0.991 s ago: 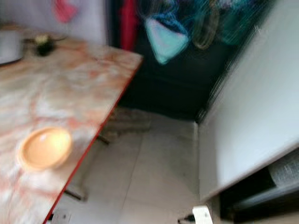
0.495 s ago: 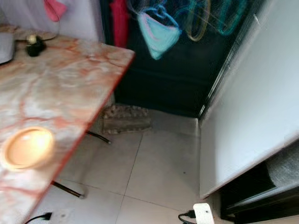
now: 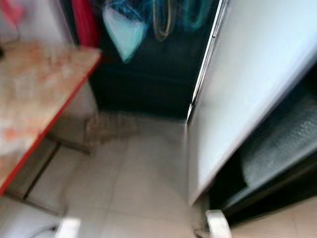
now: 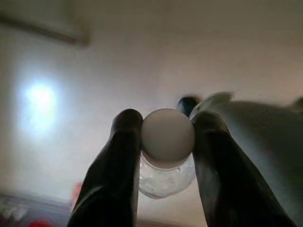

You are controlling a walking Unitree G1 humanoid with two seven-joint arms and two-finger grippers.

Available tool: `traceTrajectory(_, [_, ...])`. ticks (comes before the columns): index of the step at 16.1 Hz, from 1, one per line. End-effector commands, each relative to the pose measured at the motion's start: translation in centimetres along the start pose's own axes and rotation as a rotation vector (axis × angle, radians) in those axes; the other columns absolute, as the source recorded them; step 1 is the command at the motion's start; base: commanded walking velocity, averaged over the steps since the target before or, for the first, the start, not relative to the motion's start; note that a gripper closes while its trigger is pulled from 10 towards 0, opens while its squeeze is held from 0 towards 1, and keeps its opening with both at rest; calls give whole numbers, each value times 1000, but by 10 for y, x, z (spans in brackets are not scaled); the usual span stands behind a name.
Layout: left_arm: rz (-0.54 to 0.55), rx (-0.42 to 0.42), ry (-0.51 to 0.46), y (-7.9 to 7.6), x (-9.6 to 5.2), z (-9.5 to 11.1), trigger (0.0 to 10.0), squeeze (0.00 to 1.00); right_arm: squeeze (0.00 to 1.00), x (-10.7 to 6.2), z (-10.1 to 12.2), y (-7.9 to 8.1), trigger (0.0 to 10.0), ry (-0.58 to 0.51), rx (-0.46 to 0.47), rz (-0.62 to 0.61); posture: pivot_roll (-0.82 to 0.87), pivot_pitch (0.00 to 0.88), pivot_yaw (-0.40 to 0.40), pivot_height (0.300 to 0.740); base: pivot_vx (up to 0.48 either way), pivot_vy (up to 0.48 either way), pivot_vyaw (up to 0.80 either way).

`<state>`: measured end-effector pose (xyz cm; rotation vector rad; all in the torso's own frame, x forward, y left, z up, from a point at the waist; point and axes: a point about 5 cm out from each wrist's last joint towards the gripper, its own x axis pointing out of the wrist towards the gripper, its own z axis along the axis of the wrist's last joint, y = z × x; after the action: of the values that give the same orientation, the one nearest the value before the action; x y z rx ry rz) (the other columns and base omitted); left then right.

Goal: Restocking fridge

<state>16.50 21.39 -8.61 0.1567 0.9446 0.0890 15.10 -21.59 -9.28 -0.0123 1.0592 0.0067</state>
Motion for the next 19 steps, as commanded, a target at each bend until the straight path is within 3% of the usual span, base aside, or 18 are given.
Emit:
traceTrajectory(1, [21,7,51,10,-3,-14,10000,0,0,0,-6,6,10000,19,11,10,171,144,-75,740,0,0,-800])
traceTrajectory(12, [20,7,66,9,-3,-16,10000,0,0,0,-8,7,10000,28,12,10,162,131,-58,740,0,0,-788])
traceTrajectory(19, [4,55,74,11,-4,-18,10000,0,0,0,-10,9,10000,28,21,7,156,104,-42,740,0,69,-788])
